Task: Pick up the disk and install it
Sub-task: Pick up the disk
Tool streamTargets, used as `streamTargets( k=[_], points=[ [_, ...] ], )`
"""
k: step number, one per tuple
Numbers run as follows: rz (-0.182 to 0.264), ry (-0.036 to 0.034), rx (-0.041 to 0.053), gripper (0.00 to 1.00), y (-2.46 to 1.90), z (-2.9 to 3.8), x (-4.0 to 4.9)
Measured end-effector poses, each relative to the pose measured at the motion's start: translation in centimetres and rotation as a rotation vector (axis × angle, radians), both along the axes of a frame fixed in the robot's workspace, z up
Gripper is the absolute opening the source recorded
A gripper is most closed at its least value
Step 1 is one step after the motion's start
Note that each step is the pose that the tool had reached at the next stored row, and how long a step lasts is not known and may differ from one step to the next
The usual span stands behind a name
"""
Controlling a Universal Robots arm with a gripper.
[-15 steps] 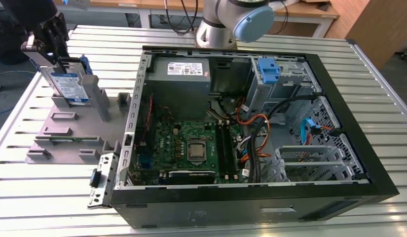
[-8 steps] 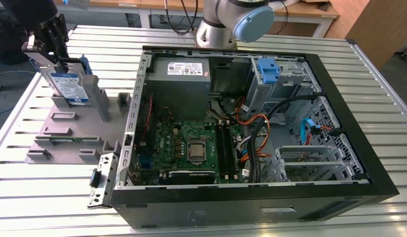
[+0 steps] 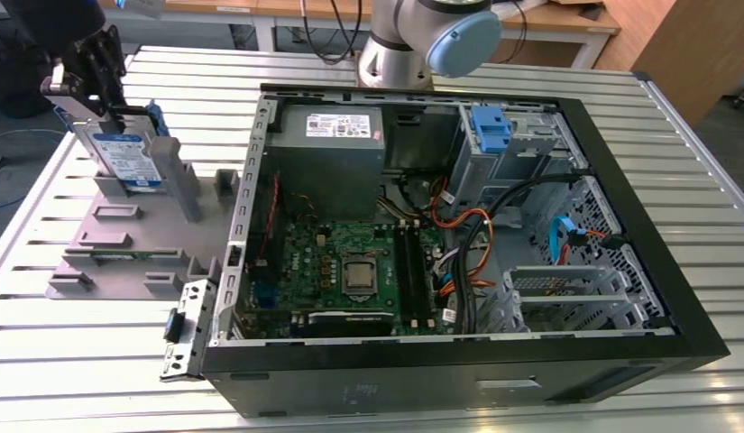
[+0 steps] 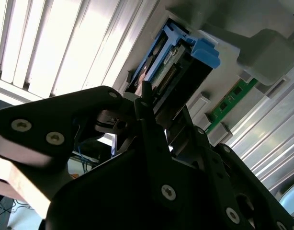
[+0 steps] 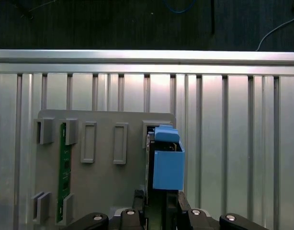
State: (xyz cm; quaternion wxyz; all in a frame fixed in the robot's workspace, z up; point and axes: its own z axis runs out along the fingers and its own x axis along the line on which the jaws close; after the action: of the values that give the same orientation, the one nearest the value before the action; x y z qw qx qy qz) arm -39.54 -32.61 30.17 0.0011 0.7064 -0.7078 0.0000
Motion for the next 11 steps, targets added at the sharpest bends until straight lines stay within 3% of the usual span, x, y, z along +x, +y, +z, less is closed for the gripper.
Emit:
streamTargets(
  k=[7, 9, 11],
  points=[
    [0.000, 0.0000, 0.0000, 0.36, 0.00, 0.00, 0.03],
    [0.000, 0.0001, 0.0000, 0.44, 0.00, 0.00, 0.04],
    [0.000, 0.0000, 0.0000, 0.44, 0.00, 0.00, 0.05]
  ],
)
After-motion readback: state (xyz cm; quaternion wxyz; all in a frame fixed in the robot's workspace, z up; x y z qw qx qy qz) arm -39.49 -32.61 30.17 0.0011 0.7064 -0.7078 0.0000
